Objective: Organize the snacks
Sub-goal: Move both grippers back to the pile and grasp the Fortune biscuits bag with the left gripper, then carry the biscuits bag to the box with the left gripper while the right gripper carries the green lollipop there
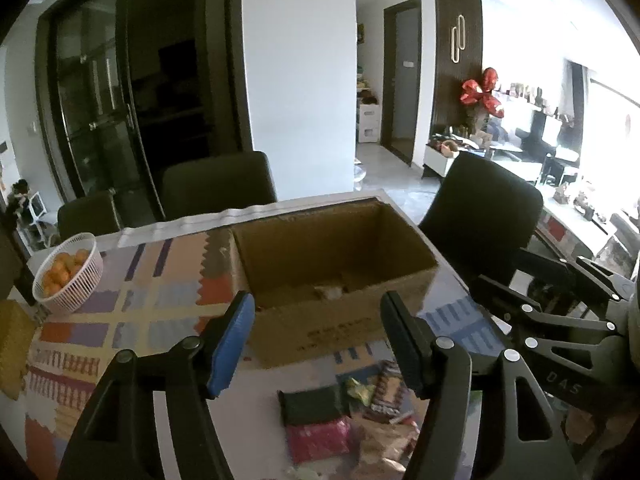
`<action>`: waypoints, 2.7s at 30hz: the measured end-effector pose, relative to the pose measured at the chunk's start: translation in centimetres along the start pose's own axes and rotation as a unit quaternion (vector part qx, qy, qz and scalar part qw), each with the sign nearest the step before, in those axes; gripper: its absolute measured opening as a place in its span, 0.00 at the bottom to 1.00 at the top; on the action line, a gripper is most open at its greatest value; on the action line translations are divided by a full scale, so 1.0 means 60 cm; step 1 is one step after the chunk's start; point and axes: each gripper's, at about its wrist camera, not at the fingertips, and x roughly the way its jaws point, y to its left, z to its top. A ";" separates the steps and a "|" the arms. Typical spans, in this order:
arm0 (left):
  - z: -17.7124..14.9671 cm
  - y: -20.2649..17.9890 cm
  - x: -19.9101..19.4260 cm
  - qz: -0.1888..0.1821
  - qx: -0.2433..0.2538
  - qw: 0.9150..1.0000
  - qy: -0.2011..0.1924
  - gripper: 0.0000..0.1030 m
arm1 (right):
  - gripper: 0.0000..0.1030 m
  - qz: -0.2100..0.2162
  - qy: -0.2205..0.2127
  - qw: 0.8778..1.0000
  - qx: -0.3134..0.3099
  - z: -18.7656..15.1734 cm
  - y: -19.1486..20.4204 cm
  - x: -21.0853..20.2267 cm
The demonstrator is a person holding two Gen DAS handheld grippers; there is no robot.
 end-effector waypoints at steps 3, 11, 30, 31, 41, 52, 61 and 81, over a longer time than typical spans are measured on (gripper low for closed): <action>-0.017 -0.013 -0.015 -0.007 0.002 1.000 -0.002 0.65 | 0.60 -0.007 -0.004 1.000 -0.002 -0.014 -0.005 -0.020; -0.075 -0.050 -0.038 -0.015 0.016 1.000 0.008 0.66 | 0.60 -0.018 -0.001 1.000 -0.011 -0.069 -0.018 -0.050; -0.206 -0.082 0.000 -0.043 0.017 0.994 0.104 0.67 | 0.60 -0.034 0.077 0.996 0.019 -0.209 -0.042 -0.057; -0.212 -0.083 0.005 -0.043 0.017 0.993 0.110 0.67 | 0.60 -0.033 0.084 0.996 0.023 -0.214 -0.044 -0.051; -0.256 -0.076 0.067 -0.055 0.005 0.985 0.164 0.67 | 0.60 -0.041 0.136 0.990 0.026 -0.266 -0.054 0.001; -0.265 -0.071 0.136 -0.090 -0.024 0.974 0.206 0.66 | 0.60 -0.054 0.164 0.984 0.038 -0.283 -0.077 0.061; -0.271 -0.075 0.171 -0.089 -0.026 0.971 0.221 0.61 | 0.60 -0.055 0.169 0.983 0.044 -0.289 -0.092 0.092; -0.271 -0.074 0.185 -0.101 -0.039 0.969 0.221 0.39 | 0.27 -0.041 0.189 0.981 0.034 -0.293 -0.092 0.138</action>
